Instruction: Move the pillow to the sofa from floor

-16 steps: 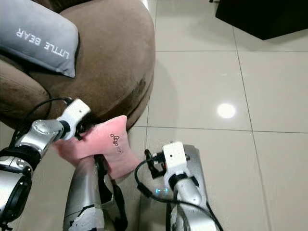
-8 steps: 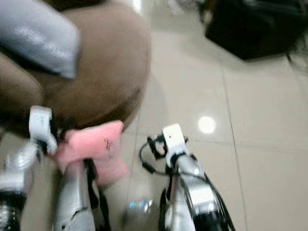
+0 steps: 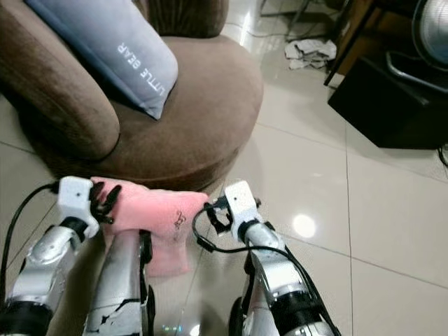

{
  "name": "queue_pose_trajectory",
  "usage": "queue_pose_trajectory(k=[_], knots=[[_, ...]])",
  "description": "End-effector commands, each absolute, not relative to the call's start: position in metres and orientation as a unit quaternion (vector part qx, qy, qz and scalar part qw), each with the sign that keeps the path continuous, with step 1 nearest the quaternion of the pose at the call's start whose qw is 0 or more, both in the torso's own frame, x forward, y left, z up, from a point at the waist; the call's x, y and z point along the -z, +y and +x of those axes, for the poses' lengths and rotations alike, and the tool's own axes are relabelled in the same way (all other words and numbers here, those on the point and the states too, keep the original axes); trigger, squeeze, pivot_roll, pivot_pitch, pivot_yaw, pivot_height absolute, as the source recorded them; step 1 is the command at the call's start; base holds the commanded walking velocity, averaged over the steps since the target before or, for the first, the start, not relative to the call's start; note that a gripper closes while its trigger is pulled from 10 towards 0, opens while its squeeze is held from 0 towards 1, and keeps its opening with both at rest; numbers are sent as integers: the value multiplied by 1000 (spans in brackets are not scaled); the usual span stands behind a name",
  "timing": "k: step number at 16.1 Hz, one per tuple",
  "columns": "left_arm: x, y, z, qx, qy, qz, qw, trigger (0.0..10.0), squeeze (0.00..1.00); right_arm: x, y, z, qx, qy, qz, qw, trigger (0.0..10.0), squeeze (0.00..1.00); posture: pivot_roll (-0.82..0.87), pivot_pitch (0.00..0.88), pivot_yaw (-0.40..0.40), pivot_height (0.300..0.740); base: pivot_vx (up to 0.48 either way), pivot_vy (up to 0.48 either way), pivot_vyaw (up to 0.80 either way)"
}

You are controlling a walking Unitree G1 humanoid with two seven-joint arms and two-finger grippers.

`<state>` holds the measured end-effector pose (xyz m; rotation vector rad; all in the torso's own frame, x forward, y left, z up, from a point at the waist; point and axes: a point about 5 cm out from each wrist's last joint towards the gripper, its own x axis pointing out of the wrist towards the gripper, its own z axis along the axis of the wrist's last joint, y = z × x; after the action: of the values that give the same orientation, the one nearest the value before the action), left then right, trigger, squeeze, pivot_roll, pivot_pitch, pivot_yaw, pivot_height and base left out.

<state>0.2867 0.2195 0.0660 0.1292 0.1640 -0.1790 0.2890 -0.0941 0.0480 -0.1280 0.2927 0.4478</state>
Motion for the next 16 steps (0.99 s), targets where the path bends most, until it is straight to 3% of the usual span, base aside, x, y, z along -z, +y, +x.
queue_pose_trajectory(k=[1, 8, 12, 16], knots=[[-67, 210, 290, 114, 85, 79, 987, 10000, 0, -45, -102, 286, -200, 139, -58, 968, 10000, 0, 122, 120, -103, 521, 0, 0, 0], [-60, 189, 305, 154, 110, 58, 980, 10000, 0, -39, -113, 271, -144, 126, -49, 980, 10000, 0, -1, 118, -35, 478, 0, 0, -186], [-56, 172, 309, 183, 112, 56, 975, 10000, 0, -41, -124, 271, -107, 110, -46, 987, 10000, 0, -38, 108, -22, 478, 0, 0, 0], [-59, 162, 311, 199, 101, 35, 974, 10000, 0, -46, -132, 270, -75, 81, -16, 994, 10000, 0, -54, 109, -3, 478, 0, 480, -259]])
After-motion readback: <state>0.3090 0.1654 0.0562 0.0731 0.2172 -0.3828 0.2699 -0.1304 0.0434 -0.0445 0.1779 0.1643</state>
